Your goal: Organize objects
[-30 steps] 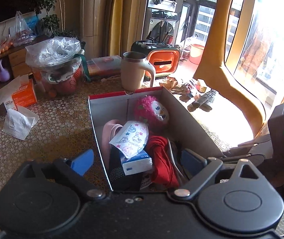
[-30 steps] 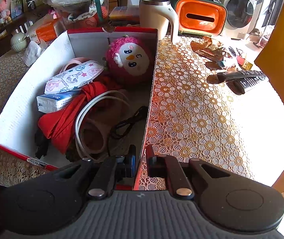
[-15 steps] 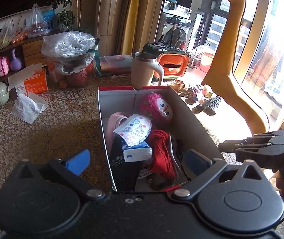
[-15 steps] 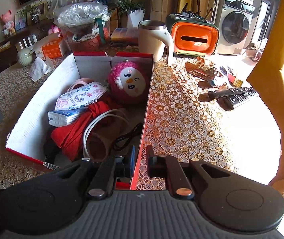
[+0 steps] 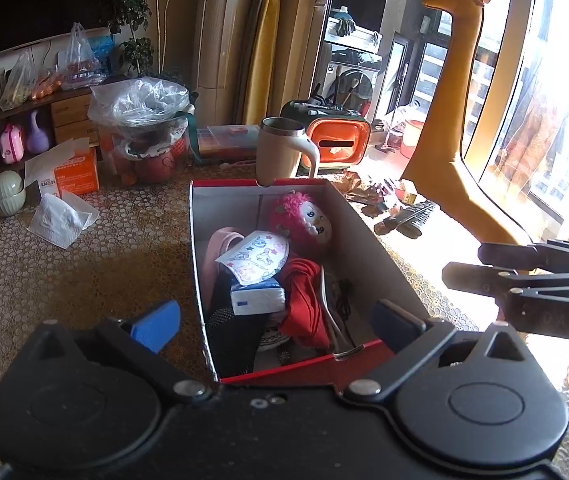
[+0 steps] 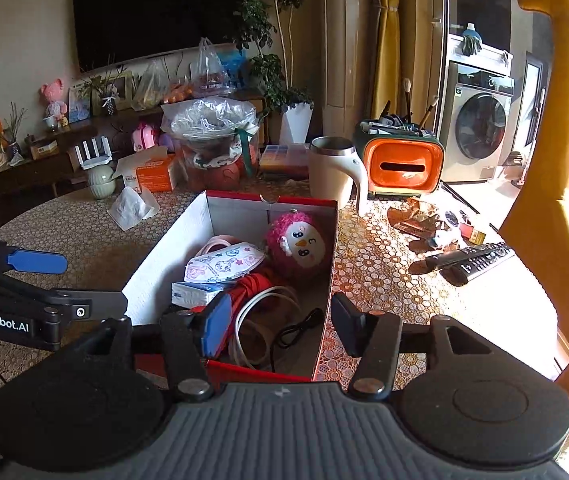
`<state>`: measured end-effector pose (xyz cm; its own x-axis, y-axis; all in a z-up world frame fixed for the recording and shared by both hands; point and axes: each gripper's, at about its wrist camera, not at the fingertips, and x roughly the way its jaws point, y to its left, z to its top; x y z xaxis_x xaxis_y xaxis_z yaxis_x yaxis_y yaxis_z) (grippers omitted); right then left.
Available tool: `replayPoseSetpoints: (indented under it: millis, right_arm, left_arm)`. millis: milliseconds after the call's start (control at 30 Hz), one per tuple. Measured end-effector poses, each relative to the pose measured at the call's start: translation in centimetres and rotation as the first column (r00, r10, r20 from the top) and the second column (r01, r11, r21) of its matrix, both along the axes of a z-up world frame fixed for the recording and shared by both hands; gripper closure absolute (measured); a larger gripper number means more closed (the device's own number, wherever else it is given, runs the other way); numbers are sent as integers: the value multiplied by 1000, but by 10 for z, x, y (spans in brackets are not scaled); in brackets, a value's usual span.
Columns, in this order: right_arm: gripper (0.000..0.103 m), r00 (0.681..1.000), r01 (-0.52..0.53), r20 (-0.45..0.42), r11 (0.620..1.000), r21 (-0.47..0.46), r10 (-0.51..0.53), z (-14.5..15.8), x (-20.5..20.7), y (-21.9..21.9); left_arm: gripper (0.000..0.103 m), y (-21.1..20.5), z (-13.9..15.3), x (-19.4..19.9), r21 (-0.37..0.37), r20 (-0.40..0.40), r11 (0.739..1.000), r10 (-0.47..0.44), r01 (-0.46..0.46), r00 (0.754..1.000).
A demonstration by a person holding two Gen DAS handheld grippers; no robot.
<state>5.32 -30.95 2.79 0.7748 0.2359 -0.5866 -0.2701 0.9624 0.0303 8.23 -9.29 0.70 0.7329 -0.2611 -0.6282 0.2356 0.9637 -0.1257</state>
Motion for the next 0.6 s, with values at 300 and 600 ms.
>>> replayPoseSetpoints:
  millis: [300, 600]
  right_arm:
    - [21, 999, 11, 50, 999, 48, -13, -1, -29, 3]
    - [4, 992, 24, 123, 995, 100, -36, 1, -54, 1]
  left_arm:
    - [1, 1, 3, -23, 3, 60, 1000, 13, -13, 998]
    - [1, 8, 3, -37, -19, 82, 1000, 16, -15, 997]
